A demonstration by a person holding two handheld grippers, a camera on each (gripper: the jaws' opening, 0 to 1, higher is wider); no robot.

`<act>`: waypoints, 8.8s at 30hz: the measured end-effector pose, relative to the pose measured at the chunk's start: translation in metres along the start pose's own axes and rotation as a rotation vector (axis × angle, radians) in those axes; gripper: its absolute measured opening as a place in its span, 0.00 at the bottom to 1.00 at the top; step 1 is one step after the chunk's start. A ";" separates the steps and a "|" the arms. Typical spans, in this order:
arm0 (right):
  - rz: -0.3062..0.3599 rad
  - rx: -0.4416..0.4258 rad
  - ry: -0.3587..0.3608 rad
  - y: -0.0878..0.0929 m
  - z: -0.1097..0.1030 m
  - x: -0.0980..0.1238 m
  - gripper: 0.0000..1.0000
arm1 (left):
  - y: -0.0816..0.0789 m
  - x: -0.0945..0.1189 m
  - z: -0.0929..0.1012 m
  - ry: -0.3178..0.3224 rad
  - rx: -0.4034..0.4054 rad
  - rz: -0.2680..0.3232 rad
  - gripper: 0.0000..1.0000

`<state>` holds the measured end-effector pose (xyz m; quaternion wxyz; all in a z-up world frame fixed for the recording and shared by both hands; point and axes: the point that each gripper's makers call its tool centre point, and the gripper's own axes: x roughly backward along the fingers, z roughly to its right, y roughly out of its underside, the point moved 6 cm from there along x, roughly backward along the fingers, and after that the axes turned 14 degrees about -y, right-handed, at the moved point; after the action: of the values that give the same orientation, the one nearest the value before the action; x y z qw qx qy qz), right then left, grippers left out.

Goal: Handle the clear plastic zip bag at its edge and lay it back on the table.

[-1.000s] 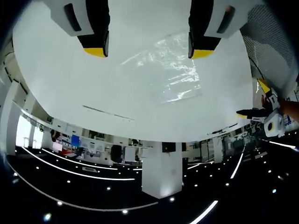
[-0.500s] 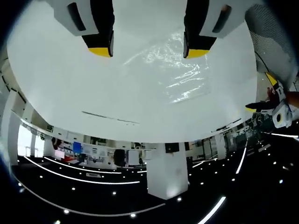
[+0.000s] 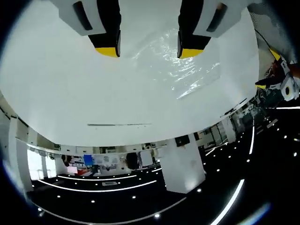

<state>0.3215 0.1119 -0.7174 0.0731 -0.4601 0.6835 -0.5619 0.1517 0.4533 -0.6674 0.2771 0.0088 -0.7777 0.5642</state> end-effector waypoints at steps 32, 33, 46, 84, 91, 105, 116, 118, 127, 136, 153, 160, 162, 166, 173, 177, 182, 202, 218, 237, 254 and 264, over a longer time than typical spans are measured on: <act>0.061 -0.151 0.068 -0.004 0.005 -0.016 0.00 | -0.040 -0.020 0.053 0.094 -0.067 0.023 0.67; 0.060 -0.148 0.070 -0.003 0.005 -0.016 0.00 | -0.040 -0.021 0.056 0.099 -0.064 0.028 0.67; 0.026 -0.077 0.099 -0.002 0.019 -0.023 0.16 | -0.046 -0.027 0.061 0.098 -0.007 0.033 0.69; 0.133 -0.187 0.053 -0.018 -0.043 -0.001 0.00 | -0.056 -0.085 0.138 0.196 -0.055 0.001 0.62; 0.128 -0.273 0.119 -0.016 -0.051 0.003 0.00 | -0.052 -0.096 0.153 0.212 -0.105 -0.016 0.61; 0.230 -0.510 0.149 -0.018 -0.071 0.009 0.00 | -0.044 -0.107 0.165 0.205 -0.184 -0.040 0.57; 0.253 -0.557 0.123 -0.024 -0.079 0.014 0.00 | -0.035 -0.106 0.152 0.170 -0.291 -0.050 0.35; 0.250 -0.550 0.125 -0.024 -0.078 0.016 0.00 | -0.035 -0.104 0.150 0.171 -0.302 -0.050 0.28; 0.234 -0.537 0.131 -0.017 -0.082 0.025 0.00 | -0.042 -0.098 0.140 0.179 -0.366 -0.044 0.13; 0.212 -0.542 0.143 -0.004 -0.082 0.034 0.00 | -0.048 -0.093 0.130 0.185 -0.453 -0.035 0.04; 0.085 -0.402 0.130 0.017 -0.102 0.048 0.00 | -0.048 -0.094 0.105 0.242 -0.582 -0.079 0.00; -0.023 -0.231 0.049 0.018 -0.112 0.053 0.10 | -0.045 -0.093 0.104 0.288 -0.653 -0.071 0.00; -0.052 -0.163 0.045 0.015 -0.111 0.056 0.12 | -0.044 -0.092 0.105 0.300 -0.680 -0.072 0.00; -0.085 -0.072 -0.008 0.010 -0.114 0.058 0.14 | -0.047 -0.089 0.107 0.314 -0.716 -0.061 0.00; -0.157 0.054 -0.119 0.002 -0.127 0.057 0.16 | -0.057 -0.084 0.112 0.340 -0.765 -0.040 0.00; -0.218 0.135 -0.211 0.001 -0.138 0.054 0.16 | -0.061 -0.081 0.111 0.366 -0.778 -0.044 0.00; -0.250 0.192 -0.287 0.003 -0.149 0.046 0.16 | -0.065 -0.080 0.110 0.406 -0.774 -0.046 0.00; -0.361 0.510 -0.501 0.002 -0.179 0.023 0.14 | -0.071 -0.077 0.104 0.509 -0.787 -0.055 0.00; -0.452 0.619 -0.536 0.009 -0.185 0.014 0.12 | -0.071 -0.080 0.106 0.600 -0.786 -0.093 0.00; -0.556 0.683 -0.508 0.020 -0.189 0.006 0.04 | -0.071 -0.084 0.116 0.638 -0.729 -0.163 0.00; -0.566 0.785 -0.497 0.023 -0.187 0.005 0.00 | -0.073 -0.087 0.119 0.635 -0.720 -0.192 0.00; -0.561 0.779 -0.498 0.023 -0.186 0.005 0.00 | -0.073 -0.088 0.118 0.637 -0.722 -0.169 0.00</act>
<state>0.1917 0.2373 -0.6678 0.2453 -0.6831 0.2375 -0.6456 0.2003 0.2961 -0.6673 0.5312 -0.1977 -0.7969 0.2089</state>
